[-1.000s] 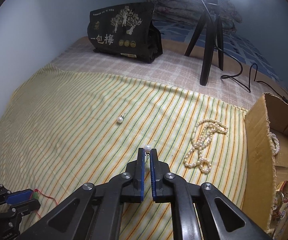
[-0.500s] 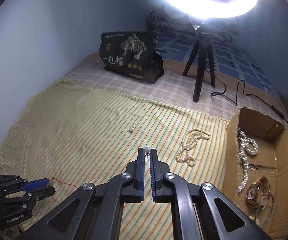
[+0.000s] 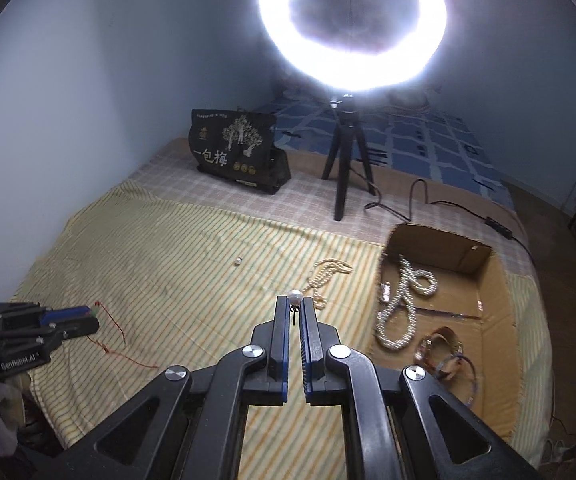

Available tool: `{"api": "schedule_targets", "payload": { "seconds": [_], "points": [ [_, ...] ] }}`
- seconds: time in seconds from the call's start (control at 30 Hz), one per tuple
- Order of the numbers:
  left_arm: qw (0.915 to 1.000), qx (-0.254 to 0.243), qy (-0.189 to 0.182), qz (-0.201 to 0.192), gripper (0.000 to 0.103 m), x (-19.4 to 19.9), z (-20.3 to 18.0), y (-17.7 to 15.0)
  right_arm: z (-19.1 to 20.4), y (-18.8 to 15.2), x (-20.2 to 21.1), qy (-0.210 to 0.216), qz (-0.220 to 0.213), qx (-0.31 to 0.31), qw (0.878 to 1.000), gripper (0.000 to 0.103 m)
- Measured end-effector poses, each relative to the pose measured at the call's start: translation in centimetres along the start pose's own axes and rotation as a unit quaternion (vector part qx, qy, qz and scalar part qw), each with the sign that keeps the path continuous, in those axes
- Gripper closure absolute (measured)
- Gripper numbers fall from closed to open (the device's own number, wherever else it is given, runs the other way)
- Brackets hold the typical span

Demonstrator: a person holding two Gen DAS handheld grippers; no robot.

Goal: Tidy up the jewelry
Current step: 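Carry the pendant and earring into the cardboard box and open both tools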

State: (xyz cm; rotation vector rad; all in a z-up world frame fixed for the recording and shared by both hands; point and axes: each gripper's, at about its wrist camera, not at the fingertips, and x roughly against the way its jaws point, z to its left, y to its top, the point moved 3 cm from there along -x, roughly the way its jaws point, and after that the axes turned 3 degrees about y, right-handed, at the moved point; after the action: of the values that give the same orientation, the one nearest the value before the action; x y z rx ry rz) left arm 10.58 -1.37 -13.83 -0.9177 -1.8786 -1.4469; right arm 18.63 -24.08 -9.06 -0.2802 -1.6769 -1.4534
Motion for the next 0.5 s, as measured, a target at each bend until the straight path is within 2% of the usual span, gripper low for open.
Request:
{"api": "schedule_targets", "payload": {
  "seconds": [0.33, 0.5],
  "points": [
    [0.999, -0.032, -0.026, -0.015, 0.088, 2.0, -3.6, 1.8, -3.8, -2.1, 3.7, -0.025, -0.006, -0.031, 0.999, 0.101],
    [0.9972, -0.044, -0.058, -0.014, 0.088, 2.5, -6.2, 3.0, -5.6, -3.0, 5.1, -0.036, -0.008, -0.045, 0.998, 0.101]
  ]
}}
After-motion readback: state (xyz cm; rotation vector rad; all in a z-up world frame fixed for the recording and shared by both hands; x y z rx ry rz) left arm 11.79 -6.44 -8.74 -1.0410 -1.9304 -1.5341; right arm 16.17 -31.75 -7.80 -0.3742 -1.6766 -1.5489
